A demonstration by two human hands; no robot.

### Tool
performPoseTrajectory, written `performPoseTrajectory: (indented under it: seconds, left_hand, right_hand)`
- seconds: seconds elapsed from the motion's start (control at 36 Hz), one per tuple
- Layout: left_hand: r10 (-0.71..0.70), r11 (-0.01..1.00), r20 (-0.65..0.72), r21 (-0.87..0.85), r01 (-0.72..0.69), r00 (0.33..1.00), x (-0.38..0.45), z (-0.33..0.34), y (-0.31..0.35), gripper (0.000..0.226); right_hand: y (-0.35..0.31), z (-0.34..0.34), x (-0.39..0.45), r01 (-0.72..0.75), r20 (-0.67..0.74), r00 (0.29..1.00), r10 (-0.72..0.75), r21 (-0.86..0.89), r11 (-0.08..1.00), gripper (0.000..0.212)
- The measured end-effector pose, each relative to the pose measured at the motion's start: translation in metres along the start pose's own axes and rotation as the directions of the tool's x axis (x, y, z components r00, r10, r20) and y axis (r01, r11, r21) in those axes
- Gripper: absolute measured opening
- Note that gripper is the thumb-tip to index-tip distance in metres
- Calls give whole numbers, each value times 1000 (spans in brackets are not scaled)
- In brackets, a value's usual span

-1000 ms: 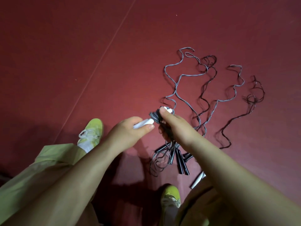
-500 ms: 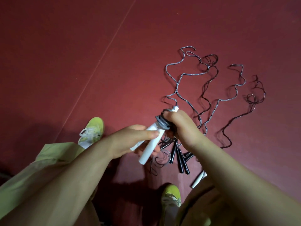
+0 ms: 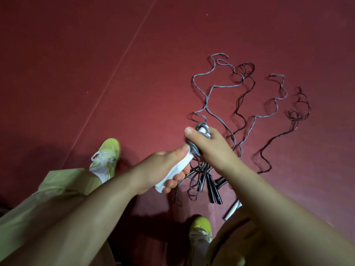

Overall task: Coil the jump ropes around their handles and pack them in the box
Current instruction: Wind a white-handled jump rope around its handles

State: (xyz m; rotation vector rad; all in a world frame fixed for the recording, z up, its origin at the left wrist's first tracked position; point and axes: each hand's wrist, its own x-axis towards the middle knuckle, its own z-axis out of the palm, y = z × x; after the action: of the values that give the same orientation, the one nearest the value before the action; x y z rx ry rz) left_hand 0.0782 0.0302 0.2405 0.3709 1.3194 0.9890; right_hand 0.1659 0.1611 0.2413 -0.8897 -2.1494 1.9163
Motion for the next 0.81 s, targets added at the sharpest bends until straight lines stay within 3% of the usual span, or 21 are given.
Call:
performPoseTrajectory:
  seconds: [0.17,0.28,0.33,0.39,0.47,0.56,0.67,0.75,0.81]
  left_hand:
    - [110,962,-275,270,-33,955,6,8,-4,47]
    - [304,731,-420,679,74,855,7,2,-8,50]
    - [386,623,-432,774,114,815,7,0,-12,49]
    - [448,559,-420,821,119,789,8,0,-16,45]
    - [503,541,-396,838,78,768,9,2,-18,42]
    - [396,615,-380,785,65,836,8,0,-12,48]
    - [211,806,-257,592,-19,943,9,-6,-6,56]
    - [126,977,-83,186,-108,989,7,-10,-6,32]
    - [68,994,139,-90,-55,988,4,-17,-9,37]
  right_hand:
    - [3,7,3,-122,-140,983,122,14,992,41]
    - [4,8,5,-204,-140,971,192,-81,976,46]
    - [3,8,4,-281,-115,957,265,-155,947,50]
    - [5,7,4,-325,-92,945,315,-118,938,52]
    - [7,7,4,-312,-99,946,308,-34,949,46]
    - [6,6,3,-265,-126,958,257,-46,963,40]
    - [5,6,2,-209,-130,970,204,-25,978,33]
    - [4,8,1,-123,-65,990,126,52,991,30]
    - [2,7,-1,-84,2,996,85,168,982,28]
